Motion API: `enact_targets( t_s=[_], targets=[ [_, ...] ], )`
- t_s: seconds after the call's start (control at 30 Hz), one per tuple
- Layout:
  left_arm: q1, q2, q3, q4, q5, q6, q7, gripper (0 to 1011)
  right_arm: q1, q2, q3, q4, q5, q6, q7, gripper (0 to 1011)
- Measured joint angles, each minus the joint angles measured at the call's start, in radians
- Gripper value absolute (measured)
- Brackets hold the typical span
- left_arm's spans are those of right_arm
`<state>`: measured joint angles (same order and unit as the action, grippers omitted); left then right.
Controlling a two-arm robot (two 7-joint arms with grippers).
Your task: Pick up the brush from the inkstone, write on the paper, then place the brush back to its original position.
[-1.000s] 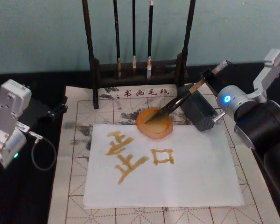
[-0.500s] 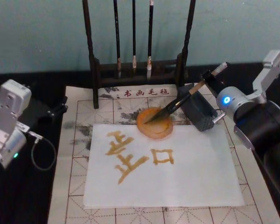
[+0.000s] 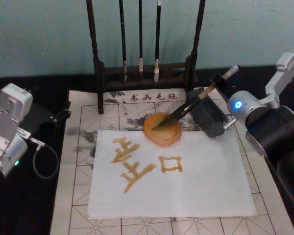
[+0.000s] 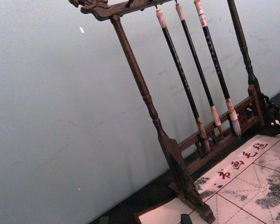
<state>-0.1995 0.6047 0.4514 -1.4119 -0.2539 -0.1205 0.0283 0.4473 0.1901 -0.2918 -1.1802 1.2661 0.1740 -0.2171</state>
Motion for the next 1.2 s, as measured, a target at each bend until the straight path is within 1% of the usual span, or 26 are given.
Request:
enact_targets(
  t_s=[0.07, 0.1, 0.2, 0.23, 0.3, 0.33, 0.43, 0.47, 0.5, 0.53, 0.57, 0.6, 0.67, 0.7, 0.77, 0.8, 0.87, 0.9, 1.0, 1.03, 1.07, 1.2],
  targets=[
    [0.0, 0.0, 0.0, 0.0, 0.0, 0.0, 0.0, 1001, 0.0, 0.0, 0.0, 0.0, 0.0, 0.0, 0.0, 30],
    [0.0, 0.0, 0.0, 0.0, 0.0, 0.0, 0.0, 1001, 0.0, 0.0, 0.0, 0.0, 0.0, 0.0, 0.0, 68],
    [0.0, 0.0, 0.0, 0.0, 0.0, 0.0, 0.0, 1001, 0.0, 0.0, 0.001, 0.0, 0.0, 0.001, 0.0, 117],
    [0.0, 0.0, 0.0, 0.0, 0.0, 0.0, 0.0, 1001, 0.0, -0.001, 0.001, 0.0, 0.0, 0.001, 0.0, 162],
    [0.0, 0.0, 0.0, 0.0, 0.0, 0.0, 0.0, 1001, 0.0, -0.001, 0.001, 0.0, 0.0, 0.001, 0.001, 213],
    [0.0, 0.0, 0.0, 0.0, 0.0, 0.0, 0.0, 1001, -0.001, -0.001, 0.001, -0.001, 0.0, 0.001, 0.001, 256],
    [0.0, 0.0, 0.0, 0.0, 0.0, 0.0, 0.0, 1001, -0.001, -0.001, 0.001, -0.001, -0.001, 0.001, 0.001, 312],
    [0.0, 0.0, 0.0, 0.0, 0.0, 0.0, 0.0, 1001, -0.001, -0.001, 0.001, -0.001, -0.001, 0.001, 0.001, 369],
    [0.0, 0.0, 0.0, 0.0, 0.0, 0.0, 0.0, 1001, -0.001, -0.001, 0.001, -0.001, -0.001, 0.001, 0.001, 390],
    [0.0, 0.0, 0.0, 0.0, 0.0, 0.0, 0.0, 1001, -0.001, -0.001, 0.001, -0.001, -0.001, 0.002, 0.001, 448],
    [0.0, 0.0, 0.0, 0.0, 0.0, 0.0, 0.0, 1001, -0.001, -0.001, 0.001, -0.001, -0.001, 0.002, 0.001, 448],
    [0.0, 0.0, 0.0, 0.0, 0.0, 0.0, 0.0, 1001, -0.001, -0.001, 0.001, -0.001, -0.001, 0.002, 0.001, 489],
    [0.0, 0.0, 0.0, 0.0, 0.0, 0.0, 0.0, 1001, -0.001, -0.001, 0.001, -0.001, -0.001, 0.002, 0.002, 529],
    [0.0, 0.0, 0.0, 0.0, 0.0, 0.0, 0.0, 1001, -0.001, -0.001, 0.001, -0.001, -0.001, 0.002, 0.002, 589],
    [0.0, 0.0, 0.0, 0.0, 0.0, 0.0, 0.0, 1001, -0.001, -0.001, 0.001, -0.001, -0.001, 0.002, 0.002, 628],
    [0.0, 0.0, 0.0, 0.0, 0.0, 0.0, 0.0, 1001, -0.001, -0.001, 0.001, -0.001, -0.002, 0.002, 0.002, 687],
    [0.0, 0.0, 0.0, 0.0, 0.0, 0.0, 0.0, 1001, -0.001, -0.001, 0.001, -0.001, -0.002, 0.002, 0.002, 728],
    [0.0, 0.0, 0.0, 0.0, 0.0, 0.0, 0.0, 1001, -0.001, -0.001, 0.001, -0.001, -0.002, 0.002, 0.002, 784],
    [0.0, 0.0, 0.0, 0.0, 0.0, 0.0, 0.0, 1001, -0.001, -0.001, 0.001, -0.001, -0.002, 0.002, 0.002, 850],
    [0.0, 0.0, 0.0, 0.0, 0.0, 0.0, 0.0, 1001, -0.001, -0.001, 0.001, -0.001, -0.002, 0.002, 0.002, 850],
    [0.0, 0.0, 0.0, 0.0, 0.0, 0.0, 0.0, 1001, -0.001, -0.001, 0.001, -0.001, -0.002, 0.002, 0.002, 908],
    [0.0, 0.0, 0.0, 0.0, 0.0, 0.0, 0.0, 1001, -0.001, -0.001, 0.001, -0.001, -0.002, 0.002, 0.002, 999]
  ],
)
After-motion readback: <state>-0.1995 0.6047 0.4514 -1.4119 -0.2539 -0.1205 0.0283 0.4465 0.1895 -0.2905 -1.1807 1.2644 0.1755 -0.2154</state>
